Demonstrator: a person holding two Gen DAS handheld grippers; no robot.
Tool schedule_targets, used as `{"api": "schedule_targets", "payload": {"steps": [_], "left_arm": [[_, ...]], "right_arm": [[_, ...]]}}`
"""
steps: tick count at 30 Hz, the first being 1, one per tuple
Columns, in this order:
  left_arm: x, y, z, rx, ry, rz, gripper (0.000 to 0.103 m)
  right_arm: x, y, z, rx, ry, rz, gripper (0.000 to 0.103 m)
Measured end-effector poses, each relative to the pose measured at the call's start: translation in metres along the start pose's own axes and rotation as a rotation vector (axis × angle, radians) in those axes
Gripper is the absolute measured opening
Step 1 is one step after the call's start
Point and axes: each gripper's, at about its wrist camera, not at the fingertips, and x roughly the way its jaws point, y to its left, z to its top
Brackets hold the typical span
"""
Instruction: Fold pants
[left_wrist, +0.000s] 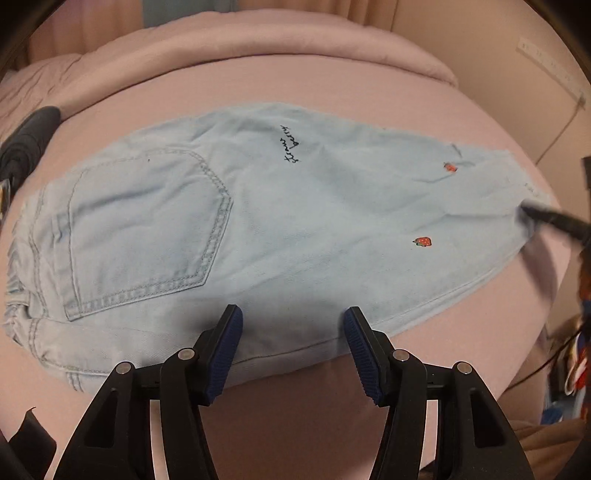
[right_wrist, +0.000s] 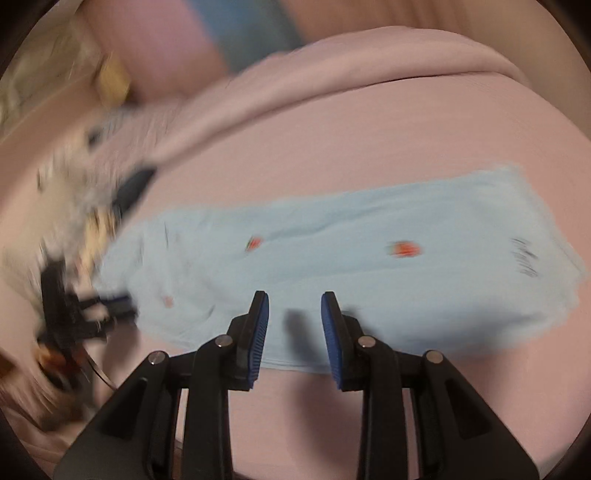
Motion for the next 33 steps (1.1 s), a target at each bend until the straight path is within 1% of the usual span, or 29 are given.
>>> {"api": "schedule_targets", "payload": {"steps": [1, 3, 4, 5, 6, 7, 8, 9, 11, 12, 13, 14, 16, 17, 20, 21, 23, 24, 25, 27, 29, 30, 31, 33], "left_arm": [[-0.001, -0.001, -0.002, 0.016, 0.003, 0.003, 0.059], [-0.004, -0.002, -0.007, 0.037, 0.007, 0.002, 0.059], [-0.007, -0.001, -0.01, 0.045, 0.01, -0.006, 0.059], [-0.01, 0.002, -0.011, 0.048, 0.013, -0.012, 0.059], [-0.015, 0.005, -0.01, 0.042, 0.017, -0.026, 0.059], [-0.024, 0.013, -0.01, 0.029, 0.017, -0.046, 0.059], [-0.038, 0.02, -0.014, 0.006, -0.005, -0.081, 0.059], [-0.047, 0.028, -0.014, -0.008, -0.035, -0.092, 0.059], [-0.071, 0.051, -0.012, -0.041, -0.119, -0.067, 0.059], [-0.077, 0.061, -0.009, -0.057, -0.146, -0.051, 0.059], [-0.081, 0.074, -0.006, -0.084, -0.173, -0.023, 0.059], [-0.082, 0.09, 0.0, -0.117, -0.181, 0.016, 0.059], [-0.079, 0.112, 0.008, -0.162, -0.184, 0.076, 0.059], [-0.081, 0.13, 0.012, -0.198, -0.193, 0.091, 0.059], [-0.079, 0.148, 0.029, -0.254, -0.226, 0.047, 0.059], [-0.077, 0.153, 0.035, -0.265, -0.232, 0.032, 0.059], [-0.069, 0.155, 0.045, -0.267, -0.232, 0.011, 0.059], [-0.063, 0.153, 0.049, -0.26, -0.226, 0.003, 0.059], [-0.054, 0.152, 0.055, -0.254, -0.213, -0.002, 0.059], [-0.044, 0.15, 0.059, -0.239, -0.194, -0.013, 0.059], [-0.036, 0.146, 0.06, -0.21, -0.178, 0.013, 0.059], [-0.035, 0.145, 0.059, -0.2, -0.171, 0.021, 0.059], [-0.033, 0.144, 0.057, -0.193, -0.165, 0.024, 0.059], [-0.032, 0.145, 0.049, -0.168, -0.157, 0.034, 0.059]], "right_arm": [[0.011, 0.019, -0.01, -0.068, 0.051, -0.033, 0.029], [0.044, 0.042, -0.027, -0.191, 0.199, -0.095, 0.032], [0.046, 0.051, -0.031, -0.242, 0.17, -0.141, 0.032], [0.045, 0.057, -0.032, -0.28, 0.164, -0.166, 0.032], [0.045, 0.055, -0.028, -0.282, 0.191, -0.161, 0.032], [0.045, 0.05, -0.021, -0.252, 0.22, -0.144, 0.031], [0.042, 0.045, -0.013, -0.214, 0.252, -0.128, 0.031], [0.038, 0.043, -0.004, -0.18, 0.269, -0.106, 0.031], [0.022, 0.051, 0.017, -0.172, 0.219, -0.03, 0.031], [0.019, 0.058, 0.031, -0.181, 0.188, 0.019, 0.032], [0.019, 0.061, 0.037, -0.185, 0.174, 0.043, 0.034], [0.024, 0.068, 0.051, -0.185, 0.157, 0.084, 0.036], [0.043, 0.082, 0.073, -0.17, 0.158, 0.138, 0.036], [0.057, 0.091, 0.085, -0.163, 0.162, 0.171, 0.037], [0.093, 0.109, 0.119, -0.114, 0.185, 0.256, 0.038], [0.113, 0.12, 0.134, -0.085, 0.203, 0.284, 0.038], [0.155, 0.133, 0.16, -0.033, 0.242, 0.313, 0.039], [0.172, 0.132, 0.166, -0.014, 0.261, 0.325, 0.039], [0.182, 0.139, 0.174, -0.002, 0.281, 0.335, 0.039], [0.209, 0.141, 0.181, 0.04, 0.365, 0.348, 0.039], [0.229, 0.14, 0.177, 0.081, 0.461, 0.35, 0.039], [0.233, 0.14, 0.174, 0.09, 0.491, 0.367, 0.039], [0.234, 0.14, 0.166, 0.105, 0.526, 0.403, 0.039], [0.218, 0.138, 0.154, 0.111, 0.543, 0.464, 0.039]]}}
